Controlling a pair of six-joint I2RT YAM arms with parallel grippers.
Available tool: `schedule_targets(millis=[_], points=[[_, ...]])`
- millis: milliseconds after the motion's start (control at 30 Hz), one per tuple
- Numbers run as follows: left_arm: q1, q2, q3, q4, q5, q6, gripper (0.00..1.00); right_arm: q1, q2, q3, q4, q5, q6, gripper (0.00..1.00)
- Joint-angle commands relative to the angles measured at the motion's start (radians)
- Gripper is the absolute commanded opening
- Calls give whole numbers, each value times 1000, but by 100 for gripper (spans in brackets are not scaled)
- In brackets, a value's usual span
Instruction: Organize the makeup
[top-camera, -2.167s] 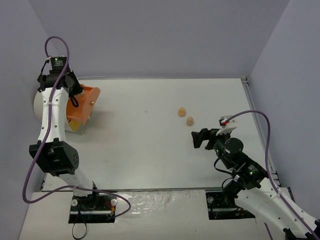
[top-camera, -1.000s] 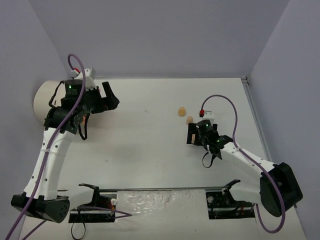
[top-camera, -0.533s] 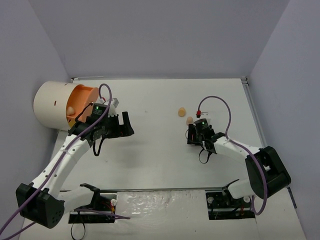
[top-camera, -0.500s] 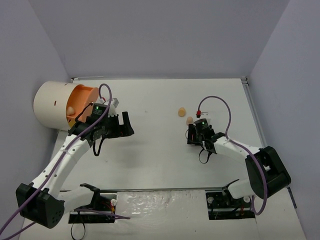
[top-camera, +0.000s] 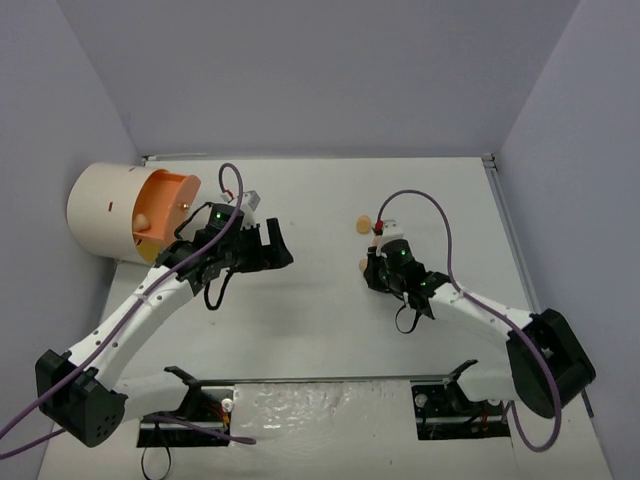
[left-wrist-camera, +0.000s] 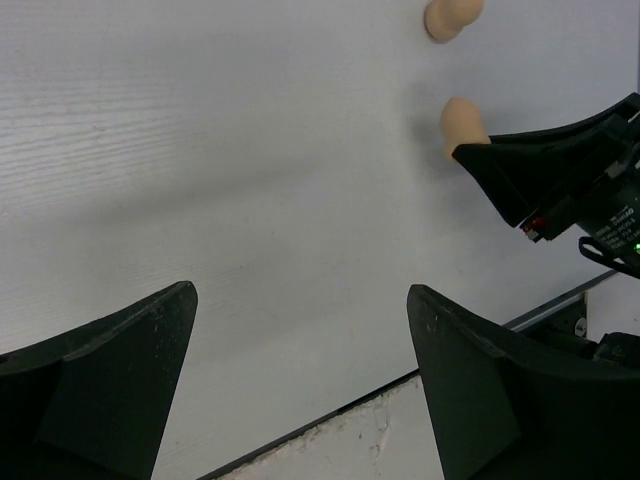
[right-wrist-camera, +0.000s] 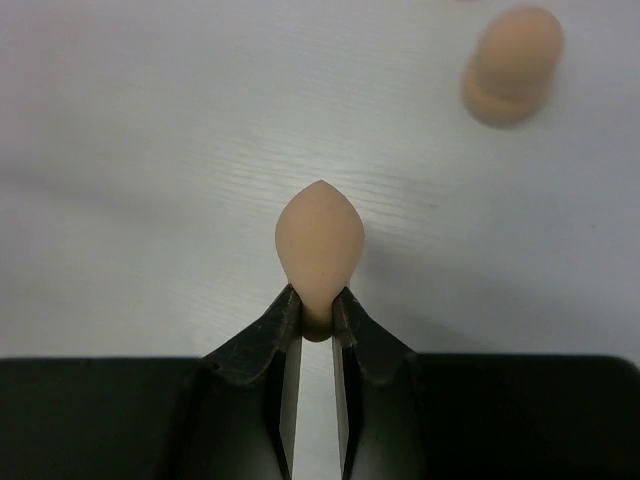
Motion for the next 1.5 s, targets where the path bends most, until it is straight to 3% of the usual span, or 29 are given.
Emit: schedule_targets(millis=[0,333,600,833,1033,1067,1233,1300,1333,1400,1467], points=[[-73,26,102,106,-42,-70,83,131,-156,20,158,-64,-77,0],[-180,88,141,213,-76,-187,83,290,-269,8,356,-144,-108,0],[-243,127,152,250,-101,-241,72,309,-295,-11,419,-154,-102,0],[-277,141,156,253,-112,-256,47,311,-302,-17,428,-141,-93,1],[-296,121,151,252,-144,-270,10,310,-306,-24,434,-125,-91,8],[-298,119,152,249,-148,-269,4,309,-307,-23,433,-121,-90,11],[-301,106,154,249,-172,-247,0,309,-310,-11,417,-105,-91,36],[-301,97,183,193,-214,-218,0,309,-320,8,358,-76,-109,67],[-299,92,201,163,-250,-199,0,309,-331,17,334,-60,-113,78],[-298,82,232,84,-314,-147,0,309,-350,28,300,-36,-116,94],[-286,58,270,22,-396,-99,0,307,-389,30,252,-8,-124,100]])
